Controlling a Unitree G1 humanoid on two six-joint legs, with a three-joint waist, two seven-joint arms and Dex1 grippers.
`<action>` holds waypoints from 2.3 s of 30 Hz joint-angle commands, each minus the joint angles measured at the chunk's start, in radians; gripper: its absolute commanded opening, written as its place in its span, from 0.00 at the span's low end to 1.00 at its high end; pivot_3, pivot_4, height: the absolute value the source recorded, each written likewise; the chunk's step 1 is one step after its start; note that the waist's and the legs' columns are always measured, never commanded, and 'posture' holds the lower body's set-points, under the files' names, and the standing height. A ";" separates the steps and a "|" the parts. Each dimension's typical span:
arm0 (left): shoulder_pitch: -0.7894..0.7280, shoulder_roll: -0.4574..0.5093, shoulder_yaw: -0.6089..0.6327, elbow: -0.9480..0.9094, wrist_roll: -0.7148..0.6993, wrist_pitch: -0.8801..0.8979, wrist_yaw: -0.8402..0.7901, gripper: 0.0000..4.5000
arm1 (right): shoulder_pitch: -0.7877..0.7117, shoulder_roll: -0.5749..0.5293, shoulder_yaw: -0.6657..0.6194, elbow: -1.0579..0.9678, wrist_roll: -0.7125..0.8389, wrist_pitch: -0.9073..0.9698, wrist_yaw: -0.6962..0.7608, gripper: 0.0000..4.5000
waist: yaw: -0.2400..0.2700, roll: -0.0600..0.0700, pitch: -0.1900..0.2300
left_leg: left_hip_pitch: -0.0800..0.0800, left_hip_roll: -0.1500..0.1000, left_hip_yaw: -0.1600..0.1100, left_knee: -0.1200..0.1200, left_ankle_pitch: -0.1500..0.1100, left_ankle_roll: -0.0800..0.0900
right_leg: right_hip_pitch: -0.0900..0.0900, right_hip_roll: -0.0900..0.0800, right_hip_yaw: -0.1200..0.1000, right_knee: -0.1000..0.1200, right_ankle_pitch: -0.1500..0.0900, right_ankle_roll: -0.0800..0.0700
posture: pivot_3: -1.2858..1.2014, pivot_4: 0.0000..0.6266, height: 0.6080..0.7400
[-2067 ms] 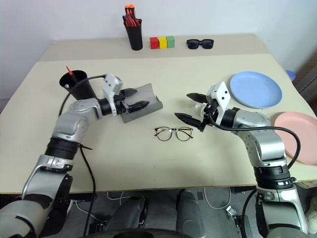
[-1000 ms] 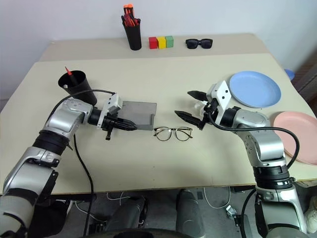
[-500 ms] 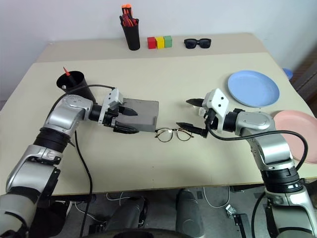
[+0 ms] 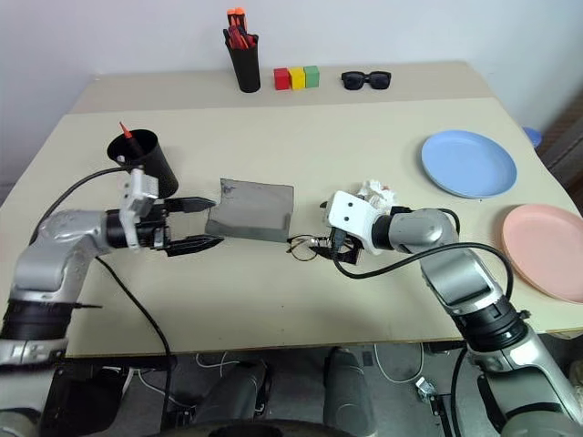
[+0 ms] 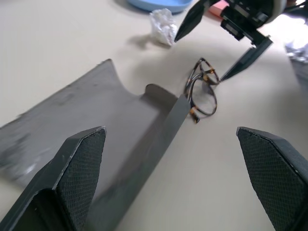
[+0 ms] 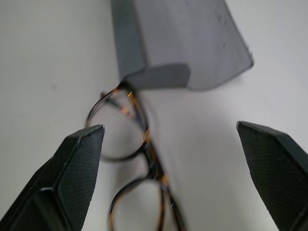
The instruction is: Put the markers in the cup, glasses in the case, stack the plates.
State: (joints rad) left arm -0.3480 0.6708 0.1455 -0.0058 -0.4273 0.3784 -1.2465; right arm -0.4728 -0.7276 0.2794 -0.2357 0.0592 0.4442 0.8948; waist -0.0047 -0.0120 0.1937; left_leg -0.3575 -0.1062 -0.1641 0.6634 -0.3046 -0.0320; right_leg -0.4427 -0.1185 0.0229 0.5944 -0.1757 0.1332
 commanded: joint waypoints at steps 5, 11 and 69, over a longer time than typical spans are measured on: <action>0.110 0.014 0.071 -0.168 -0.096 0.032 0.071 1.00 | -0.022 -0.030 0.035 0.066 -0.101 -0.107 0.029 0.39 | -0.005 0.000 0.000 | 0.000 0.000 0.000 0.000 0.000 0.000 | 0.000 0.000 0.000 0.000 0.000 0.000 | 0.52 0.24 1.00; 0.141 0.032 0.076 -0.194 -0.136 0.067 0.097 1.00 | -0.044 -0.044 0.020 0.059 -0.096 -0.118 0.097 0.39 | -0.007 0.000 0.000 | 0.001 0.000 0.001 0.000 0.000 0.000 | 0.000 0.000 0.000 0.000 0.000 0.000 | 0.52 0.24 1.00; 0.242 0.058 0.191 -0.255 -0.232 0.066 0.237 1.00 | -0.354 0.613 -0.006 0.291 0.049 0.084 -0.249 0.01 | -0.012 0.001 0.000 | 0.001 0.000 -0.001 -0.003 0.000 0.000 | -0.002 0.001 0.000 0.001 0.001 -0.001 | 0.52 0.24 1.00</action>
State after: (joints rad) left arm -0.1113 0.7286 0.3259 -0.2214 -0.6423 0.4496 -1.0190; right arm -0.8383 -0.1061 0.2516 0.0459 0.1362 0.5719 0.6550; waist -0.0168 -0.0111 0.1940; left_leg -0.3568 -0.1068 -0.1647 0.6606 -0.3046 -0.0324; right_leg -0.4450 -0.1178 0.0229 0.5959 -0.1751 0.1320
